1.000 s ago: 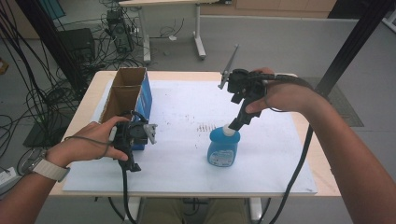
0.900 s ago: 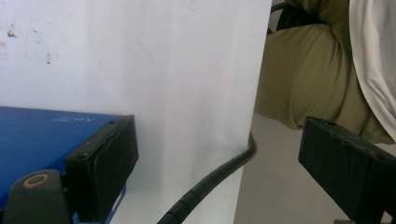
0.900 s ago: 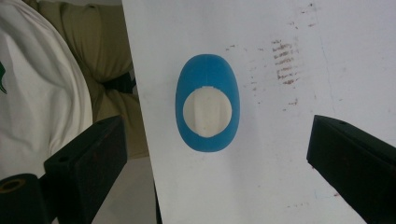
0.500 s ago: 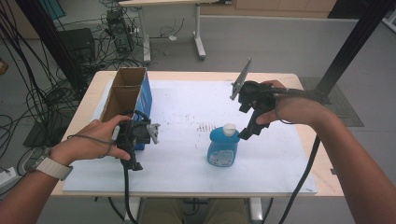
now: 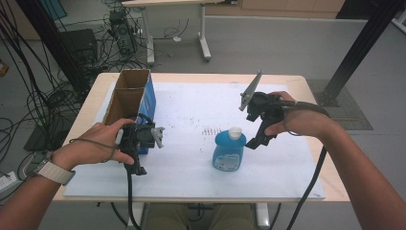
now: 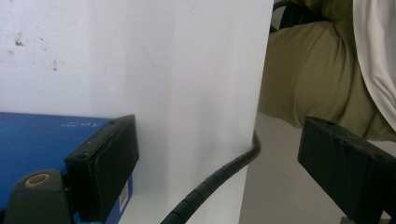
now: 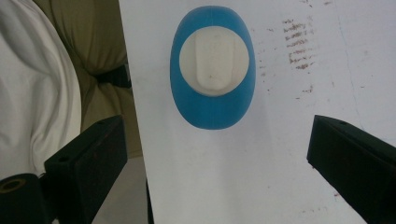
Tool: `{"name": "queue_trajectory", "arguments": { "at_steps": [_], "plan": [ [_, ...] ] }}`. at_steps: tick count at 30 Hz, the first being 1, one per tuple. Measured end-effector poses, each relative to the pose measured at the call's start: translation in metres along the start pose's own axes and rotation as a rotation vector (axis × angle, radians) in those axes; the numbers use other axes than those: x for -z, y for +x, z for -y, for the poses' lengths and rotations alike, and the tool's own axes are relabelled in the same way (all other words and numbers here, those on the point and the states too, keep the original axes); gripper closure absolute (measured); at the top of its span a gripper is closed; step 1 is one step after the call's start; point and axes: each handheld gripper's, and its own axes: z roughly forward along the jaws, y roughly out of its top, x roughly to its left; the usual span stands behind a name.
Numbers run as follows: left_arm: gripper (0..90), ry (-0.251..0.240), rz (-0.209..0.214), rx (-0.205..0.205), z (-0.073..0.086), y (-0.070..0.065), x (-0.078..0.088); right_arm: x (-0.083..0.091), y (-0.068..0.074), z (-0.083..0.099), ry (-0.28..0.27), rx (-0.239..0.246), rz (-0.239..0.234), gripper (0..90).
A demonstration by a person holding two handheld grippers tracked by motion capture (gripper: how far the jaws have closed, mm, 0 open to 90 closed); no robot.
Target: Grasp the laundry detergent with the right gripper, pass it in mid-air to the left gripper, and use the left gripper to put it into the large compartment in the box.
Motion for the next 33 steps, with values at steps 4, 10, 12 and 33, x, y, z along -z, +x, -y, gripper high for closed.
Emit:
{"name": "queue_trajectory", "arguments": {
  "at_steps": [4, 10, 12, 33],
  "plan": [
    [12.9, -0.005, 0.0, 0.005, 0.0, 0.0, -0.001, -0.002, 0.002, 0.002, -0.024, 0.004, 0.014, 5.1],
    [12.8, -0.003, 0.0, 0.003, 0.0, 0.0, -0.003, -0.009, 0.003, 0.008, -0.041, -0.001, 0.02, 4.9],
    [12.8, -0.004, 0.0, 0.004, 0.0, 0.0, -0.003, -0.011, 0.004, 0.01, -0.051, -0.003, 0.018, 5.0],
    [12.8, -0.013, 0.0, 0.013, 0.0, 0.002, -0.008, -0.034, 0.005, 0.024, -0.111, 0.005, 0.029, 6.2]
  ]
}}
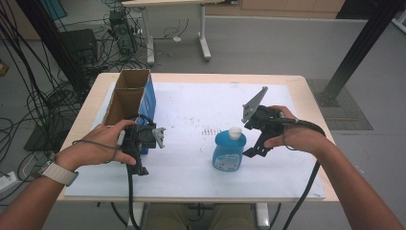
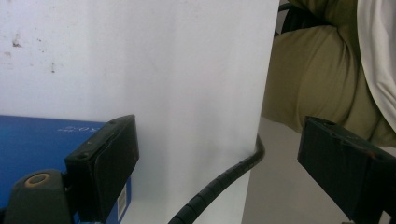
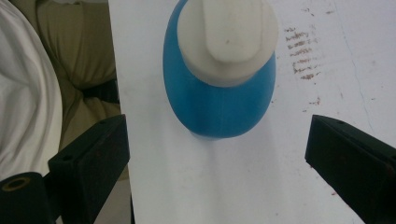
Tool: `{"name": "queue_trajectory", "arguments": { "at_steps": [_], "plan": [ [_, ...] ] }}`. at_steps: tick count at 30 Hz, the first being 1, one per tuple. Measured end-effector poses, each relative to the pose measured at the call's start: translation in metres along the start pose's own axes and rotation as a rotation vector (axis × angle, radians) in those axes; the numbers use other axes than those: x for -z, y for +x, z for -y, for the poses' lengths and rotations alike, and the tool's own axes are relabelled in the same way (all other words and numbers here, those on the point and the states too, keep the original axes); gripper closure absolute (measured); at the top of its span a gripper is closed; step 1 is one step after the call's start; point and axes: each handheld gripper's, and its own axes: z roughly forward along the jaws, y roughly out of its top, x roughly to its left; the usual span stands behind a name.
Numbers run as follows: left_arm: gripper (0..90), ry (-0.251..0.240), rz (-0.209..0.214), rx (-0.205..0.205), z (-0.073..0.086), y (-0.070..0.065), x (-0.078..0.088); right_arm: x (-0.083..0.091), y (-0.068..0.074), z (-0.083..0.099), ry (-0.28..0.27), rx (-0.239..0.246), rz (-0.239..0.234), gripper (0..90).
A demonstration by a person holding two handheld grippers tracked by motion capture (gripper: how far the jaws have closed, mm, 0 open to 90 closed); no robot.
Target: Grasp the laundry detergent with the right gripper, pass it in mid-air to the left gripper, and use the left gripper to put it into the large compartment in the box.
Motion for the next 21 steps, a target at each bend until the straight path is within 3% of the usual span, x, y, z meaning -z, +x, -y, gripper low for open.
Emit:
{"name": "queue_trajectory", "arguments": {
  "at_steps": [21],
  "plan": [
    [12.8, 0.004, 0.005, 0.001, 0.0002, 0.0013, -0.0035, -0.0096, -0.0011, 0.0053, -0.03, -0.006, -0.016, 6.4]
  ]
}}
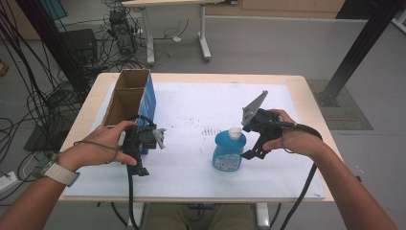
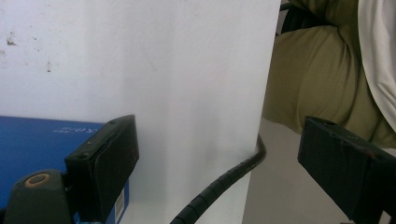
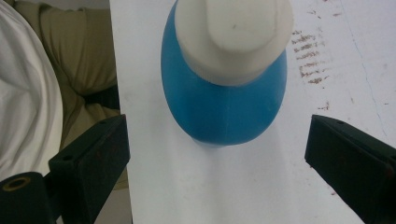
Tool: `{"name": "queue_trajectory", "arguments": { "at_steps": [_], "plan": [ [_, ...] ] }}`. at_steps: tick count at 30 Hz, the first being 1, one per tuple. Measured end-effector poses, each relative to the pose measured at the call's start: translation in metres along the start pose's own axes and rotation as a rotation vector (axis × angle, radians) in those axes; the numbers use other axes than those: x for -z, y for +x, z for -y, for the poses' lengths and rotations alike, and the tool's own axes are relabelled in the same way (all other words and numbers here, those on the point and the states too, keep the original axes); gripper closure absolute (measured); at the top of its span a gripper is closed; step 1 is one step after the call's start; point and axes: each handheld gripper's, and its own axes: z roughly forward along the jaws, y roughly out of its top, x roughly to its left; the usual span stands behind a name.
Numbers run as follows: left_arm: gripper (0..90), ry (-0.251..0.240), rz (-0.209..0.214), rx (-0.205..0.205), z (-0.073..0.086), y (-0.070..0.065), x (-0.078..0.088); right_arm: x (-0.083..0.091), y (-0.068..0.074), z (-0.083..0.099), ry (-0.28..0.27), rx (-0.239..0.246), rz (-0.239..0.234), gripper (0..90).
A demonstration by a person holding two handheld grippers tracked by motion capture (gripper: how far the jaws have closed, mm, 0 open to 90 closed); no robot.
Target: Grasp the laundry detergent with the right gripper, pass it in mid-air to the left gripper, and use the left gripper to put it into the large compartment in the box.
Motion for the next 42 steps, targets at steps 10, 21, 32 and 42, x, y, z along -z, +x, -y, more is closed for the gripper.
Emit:
{"name": "queue_trajectory", "arguments": {
  "at_steps": [10, 21, 32, 42],
  "plan": [
    [12.8, -0.003, 0.0, 0.002, 0.0001, 0.0, -0.0003, -0.0008, -0.0001, 0.0001, -0.002, 0.001, -0.001, 6.4],
    [12.8, -0.005, 0.0, 0.004, -0.0001, 0.0002, -0.0008, 0.0, -0.001, 0.0006, -0.002, -0.002, -0.002, 6.4],
    [12.8, -0.004, 0.0, 0.007, 0.0, 0.0004, -0.0009, 0.0003, -0.0004, 0.0015, -0.004, -0.008, 0.0, 6.4],
    [12.8, -0.006, -0.002, 0.008, 0.0001, 0.0004, -0.001, 0.0009, -0.0005, 0.0017, -0.006, -0.009, 0.002, 6.4]
  ]
}}
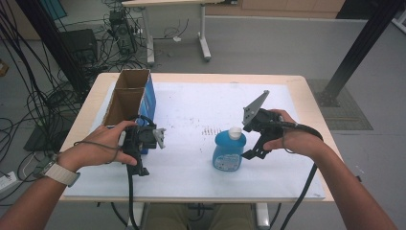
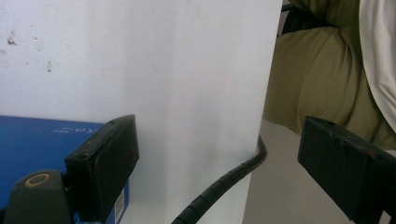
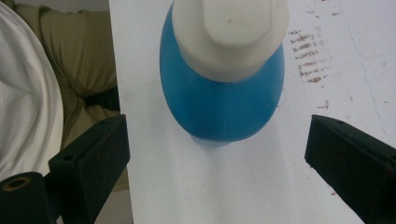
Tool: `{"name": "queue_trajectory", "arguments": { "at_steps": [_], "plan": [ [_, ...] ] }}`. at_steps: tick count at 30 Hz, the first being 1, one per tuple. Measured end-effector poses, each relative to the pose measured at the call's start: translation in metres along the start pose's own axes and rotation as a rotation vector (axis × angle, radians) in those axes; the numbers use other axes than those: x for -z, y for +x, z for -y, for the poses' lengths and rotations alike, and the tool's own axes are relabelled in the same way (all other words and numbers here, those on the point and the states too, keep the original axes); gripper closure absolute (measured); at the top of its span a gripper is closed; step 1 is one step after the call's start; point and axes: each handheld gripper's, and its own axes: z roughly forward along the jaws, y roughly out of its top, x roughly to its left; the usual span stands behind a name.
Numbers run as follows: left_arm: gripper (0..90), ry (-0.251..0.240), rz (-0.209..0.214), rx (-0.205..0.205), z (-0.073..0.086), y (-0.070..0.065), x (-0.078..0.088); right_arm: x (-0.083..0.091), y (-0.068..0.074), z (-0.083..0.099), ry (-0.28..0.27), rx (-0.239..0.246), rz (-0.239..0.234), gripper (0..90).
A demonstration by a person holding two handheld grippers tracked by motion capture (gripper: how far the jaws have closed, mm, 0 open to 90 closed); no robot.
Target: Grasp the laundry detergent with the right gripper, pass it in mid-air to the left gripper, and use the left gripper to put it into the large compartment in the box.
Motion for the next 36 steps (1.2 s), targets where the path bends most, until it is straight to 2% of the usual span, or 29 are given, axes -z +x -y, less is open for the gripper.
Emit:
{"name": "queue_trajectory", "arguments": {
  "at_steps": [36],
  "plan": [
    [12.9, -0.008, -0.001, 0.007, 0.0028, 0.0011, -0.0004, -0.0023, -0.0009, -0.0019, -0.007, -0.003, -0.005, 6.4]
  ]
}}
